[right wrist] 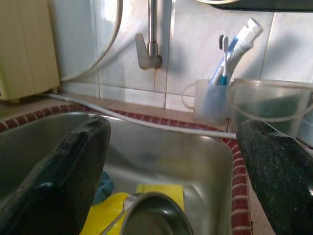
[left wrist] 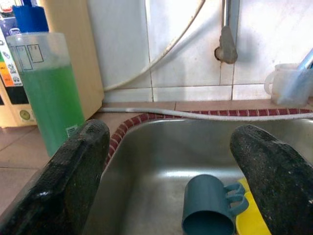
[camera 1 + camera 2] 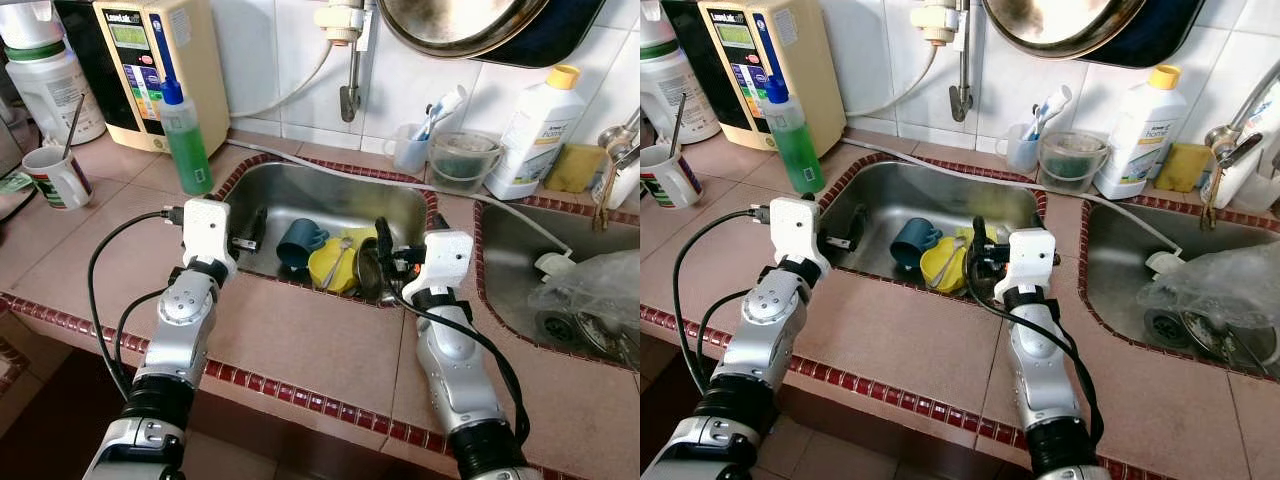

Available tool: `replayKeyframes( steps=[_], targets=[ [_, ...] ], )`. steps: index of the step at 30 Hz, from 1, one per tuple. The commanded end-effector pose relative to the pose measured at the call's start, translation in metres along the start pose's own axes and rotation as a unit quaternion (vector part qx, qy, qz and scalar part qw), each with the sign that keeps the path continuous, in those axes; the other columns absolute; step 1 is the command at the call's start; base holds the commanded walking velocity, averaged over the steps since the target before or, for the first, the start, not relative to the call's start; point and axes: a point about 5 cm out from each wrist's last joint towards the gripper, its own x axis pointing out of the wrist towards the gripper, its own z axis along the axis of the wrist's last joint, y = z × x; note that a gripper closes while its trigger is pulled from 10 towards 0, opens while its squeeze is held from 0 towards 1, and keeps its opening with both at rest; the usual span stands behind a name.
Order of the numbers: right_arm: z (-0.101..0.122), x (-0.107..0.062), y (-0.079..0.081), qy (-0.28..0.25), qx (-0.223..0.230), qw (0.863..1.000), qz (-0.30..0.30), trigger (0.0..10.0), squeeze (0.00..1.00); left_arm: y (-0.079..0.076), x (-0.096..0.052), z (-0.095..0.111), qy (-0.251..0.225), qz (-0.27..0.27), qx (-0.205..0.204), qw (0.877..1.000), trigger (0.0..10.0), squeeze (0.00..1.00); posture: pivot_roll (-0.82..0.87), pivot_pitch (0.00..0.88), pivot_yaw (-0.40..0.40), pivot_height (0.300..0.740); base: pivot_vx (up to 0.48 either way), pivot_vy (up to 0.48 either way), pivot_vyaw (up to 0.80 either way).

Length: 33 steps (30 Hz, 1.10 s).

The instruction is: Kitchen organization

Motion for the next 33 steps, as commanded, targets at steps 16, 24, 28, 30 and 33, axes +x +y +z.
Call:
replayKeyframes(
  steps=[16, 24, 28, 30, 33],
  targets=[
    [0.001, -0.001, -0.016, -0.003, -0.021, 1.000, -0.007, 10.0, 0.00, 0.000, -0.007, -0.008, 0.014, -0.003, -0.006, 1.000, 10.0, 0.00, -0.02, 0.000, 0.043, 0.740, 0.000, 0.000, 0.00],
    [-0.001, -0.003, -0.016, 0.001, -0.020, 1.000, -0.004, 10.0, 0.00, 0.000, -0.007, -0.008, 0.016, -0.004, -0.006, 1.000, 10.0, 0.00, -0.01, 0.000, 0.037, 0.740, 0.000, 0.000, 0.00],
    [-0.001, -0.003, -0.017, 0.002, -0.021, 1.000, -0.004, 10.0, 0.00, -0.001, -0.007, -0.008, 0.015, -0.006, -0.008, 1.000, 10.0, 0.00, -0.01, 0.000, 0.037, 0.740, 0.000, 0.000, 0.00],
    [-0.001, -0.003, -0.017, 0.001, -0.021, 1.000, -0.005, 10.0, 0.00, -0.001, -0.007, -0.008, 0.018, -0.008, -0.009, 1.000, 10.0, 0.00, -0.01, 0.000, 0.037, 0.740, -0.139, 0.000, 0.00],
    [-0.001, -0.002, -0.018, 0.001, -0.021, 1.000, -0.005, 10.0, 0.00, -0.001, -0.007, -0.008, 0.018, -0.008, -0.009, 1.000, 10.0, 0.00, -0.01, 0.000, 0.038, 0.740, -0.310, 0.000, 0.00]
  ],
)
